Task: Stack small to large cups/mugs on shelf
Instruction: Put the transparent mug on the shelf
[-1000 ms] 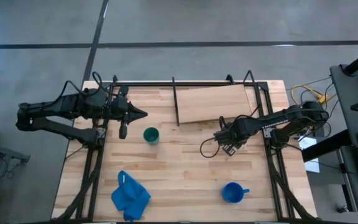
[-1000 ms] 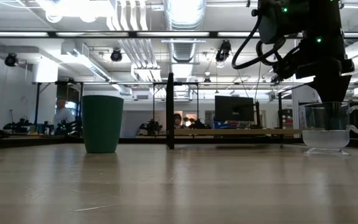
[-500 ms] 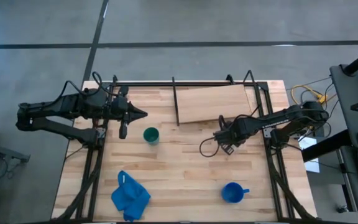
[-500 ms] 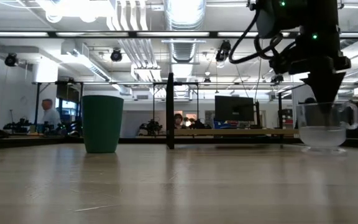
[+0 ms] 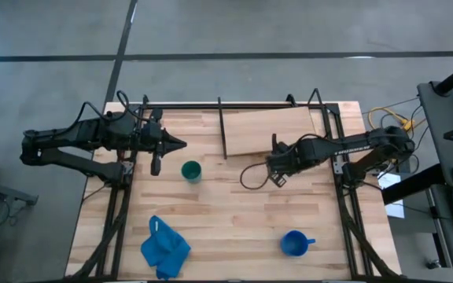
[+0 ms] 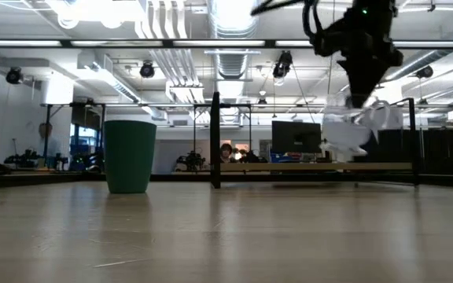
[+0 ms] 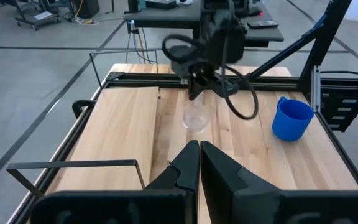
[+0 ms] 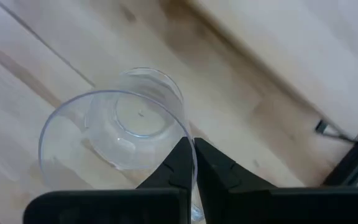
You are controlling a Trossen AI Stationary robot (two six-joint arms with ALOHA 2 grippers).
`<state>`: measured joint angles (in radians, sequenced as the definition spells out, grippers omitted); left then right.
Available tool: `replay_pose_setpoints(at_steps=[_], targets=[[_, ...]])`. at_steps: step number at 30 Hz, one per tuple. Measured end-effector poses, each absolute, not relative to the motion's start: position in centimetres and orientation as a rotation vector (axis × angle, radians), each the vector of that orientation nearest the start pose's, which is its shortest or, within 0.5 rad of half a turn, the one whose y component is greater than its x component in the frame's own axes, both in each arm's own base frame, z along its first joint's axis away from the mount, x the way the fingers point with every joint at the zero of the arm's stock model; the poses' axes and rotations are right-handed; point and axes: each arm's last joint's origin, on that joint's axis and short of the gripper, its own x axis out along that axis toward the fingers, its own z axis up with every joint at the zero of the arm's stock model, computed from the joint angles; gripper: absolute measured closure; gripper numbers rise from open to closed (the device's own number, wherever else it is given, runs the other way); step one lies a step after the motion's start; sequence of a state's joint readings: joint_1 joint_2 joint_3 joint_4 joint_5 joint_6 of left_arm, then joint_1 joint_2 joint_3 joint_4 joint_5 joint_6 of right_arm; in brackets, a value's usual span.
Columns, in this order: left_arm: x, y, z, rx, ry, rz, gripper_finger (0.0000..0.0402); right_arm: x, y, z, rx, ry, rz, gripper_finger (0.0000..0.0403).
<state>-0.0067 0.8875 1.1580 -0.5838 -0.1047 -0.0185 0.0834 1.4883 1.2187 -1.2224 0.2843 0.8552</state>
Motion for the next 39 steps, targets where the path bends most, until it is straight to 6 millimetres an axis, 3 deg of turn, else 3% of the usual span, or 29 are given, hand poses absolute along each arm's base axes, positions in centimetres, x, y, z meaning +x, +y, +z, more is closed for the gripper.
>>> replay_pose_setpoints(at_steps=[19,39], targets=[[16.6,0.2,40.7,-0.003,0.258,0.106,0.0402,27.3,-5.6,34.7,0.331,0.989,-0.826,0.0394],[16.7,0.2,41.1,-0.005,0.229,0.107,0.0402,27.4,-11.2,37.1,0.338,0.817,-0.801,0.0394]])
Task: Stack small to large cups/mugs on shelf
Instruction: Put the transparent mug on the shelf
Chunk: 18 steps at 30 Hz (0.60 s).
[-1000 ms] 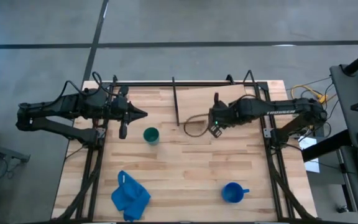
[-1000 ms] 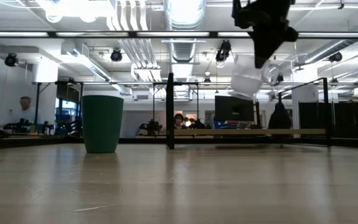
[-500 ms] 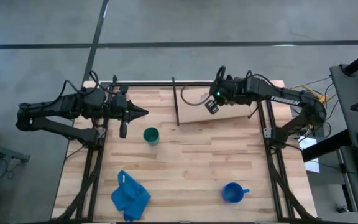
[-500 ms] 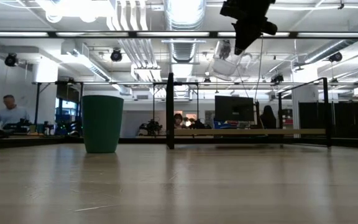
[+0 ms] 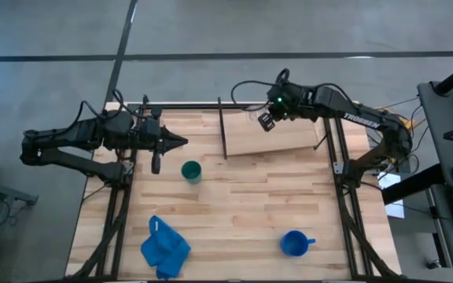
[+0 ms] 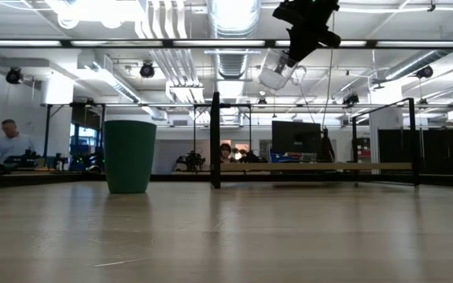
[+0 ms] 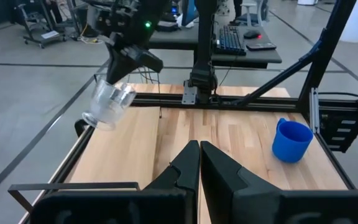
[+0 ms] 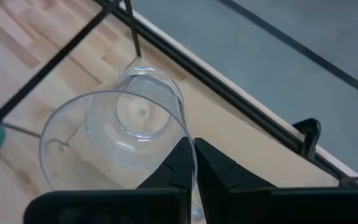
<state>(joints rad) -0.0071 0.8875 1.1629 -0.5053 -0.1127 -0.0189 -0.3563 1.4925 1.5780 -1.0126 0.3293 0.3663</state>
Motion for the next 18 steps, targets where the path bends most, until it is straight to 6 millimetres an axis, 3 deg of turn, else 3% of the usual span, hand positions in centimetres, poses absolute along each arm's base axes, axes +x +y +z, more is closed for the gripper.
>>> replay_pose_setpoints(at_steps=[4,18], targets=[[16.7,0.2,41.1,-0.005,0.228,0.107,0.0402,27.9,-12.2,37.4,0.328,0.823,-0.793,0.0394],[16.7,0.2,41.1,-0.007,0.229,0.108,0.0402,33.9,-16.9,36.8,0.299,0.990,-0.676,0.0394]])
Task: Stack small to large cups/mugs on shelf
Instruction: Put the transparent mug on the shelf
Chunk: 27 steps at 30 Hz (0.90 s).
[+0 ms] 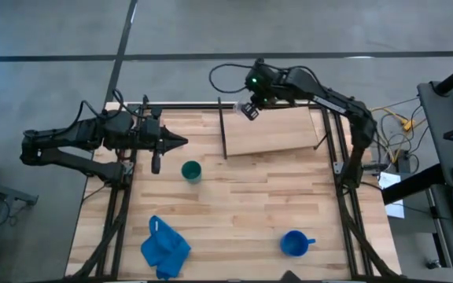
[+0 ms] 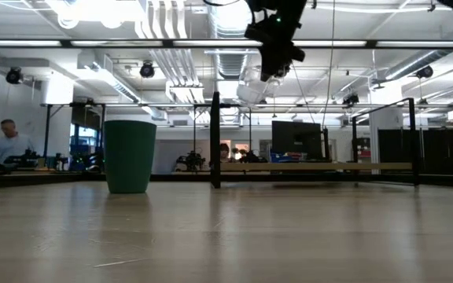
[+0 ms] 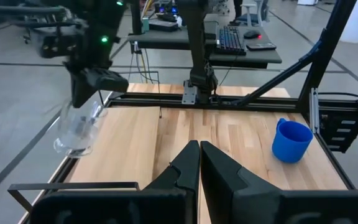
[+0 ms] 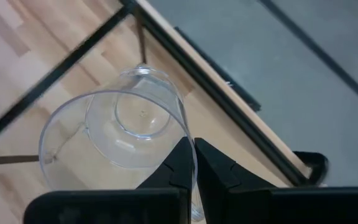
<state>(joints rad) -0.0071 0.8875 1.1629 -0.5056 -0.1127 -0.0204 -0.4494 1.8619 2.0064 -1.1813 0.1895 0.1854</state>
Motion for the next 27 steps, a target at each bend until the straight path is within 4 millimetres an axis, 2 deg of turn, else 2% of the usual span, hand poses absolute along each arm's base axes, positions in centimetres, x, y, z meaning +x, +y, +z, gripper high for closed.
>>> replay_pose_setpoints(at_steps=[5,12,20,27], targets=[[16.7,0.2,41.1,-0.007,0.229,0.108,0.0402,34.7,-18.3,36.3,0.339,1.063,-0.649,0.0394],[16.7,0.2,41.1,-0.007,0.229,0.108,0.0402,35.8,-19.7,34.3,0.376,1.202,-0.603,0.0394],[16.7,0.2,41.0,-0.007,0.230,0.108,0.0402,37.8,-20.6,31.9,0.383,1.280,-0.536,0.0394],[16.7,0.2,41.0,-0.008,0.230,0.108,0.0402,38.3,-20.6,30.8,0.408,1.314,-0.502,0.0394]])
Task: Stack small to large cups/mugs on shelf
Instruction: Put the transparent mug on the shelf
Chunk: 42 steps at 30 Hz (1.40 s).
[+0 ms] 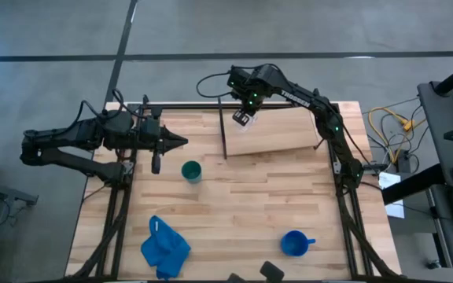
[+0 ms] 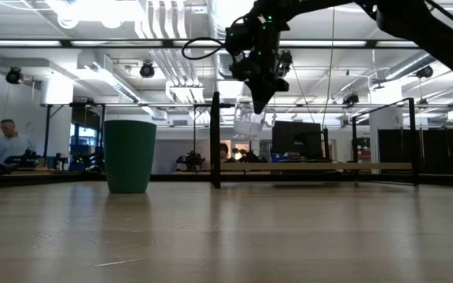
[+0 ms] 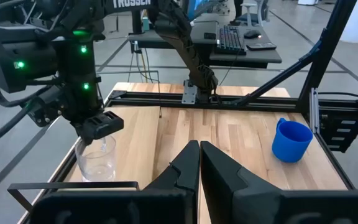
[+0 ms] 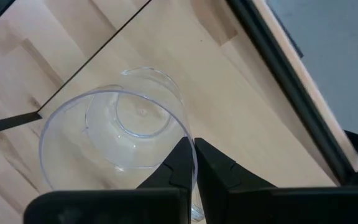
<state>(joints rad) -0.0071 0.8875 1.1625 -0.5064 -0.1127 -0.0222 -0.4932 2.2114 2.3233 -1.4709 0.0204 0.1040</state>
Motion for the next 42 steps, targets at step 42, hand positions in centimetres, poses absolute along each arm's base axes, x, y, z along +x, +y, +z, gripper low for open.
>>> replay_pose_setpoints(at_steps=[42], targets=[[16.7,0.2,40.9,-0.007,0.238,0.108,0.0402,40.1,-21.2,26.3,0.464,1.404,-0.435,0.0394]])
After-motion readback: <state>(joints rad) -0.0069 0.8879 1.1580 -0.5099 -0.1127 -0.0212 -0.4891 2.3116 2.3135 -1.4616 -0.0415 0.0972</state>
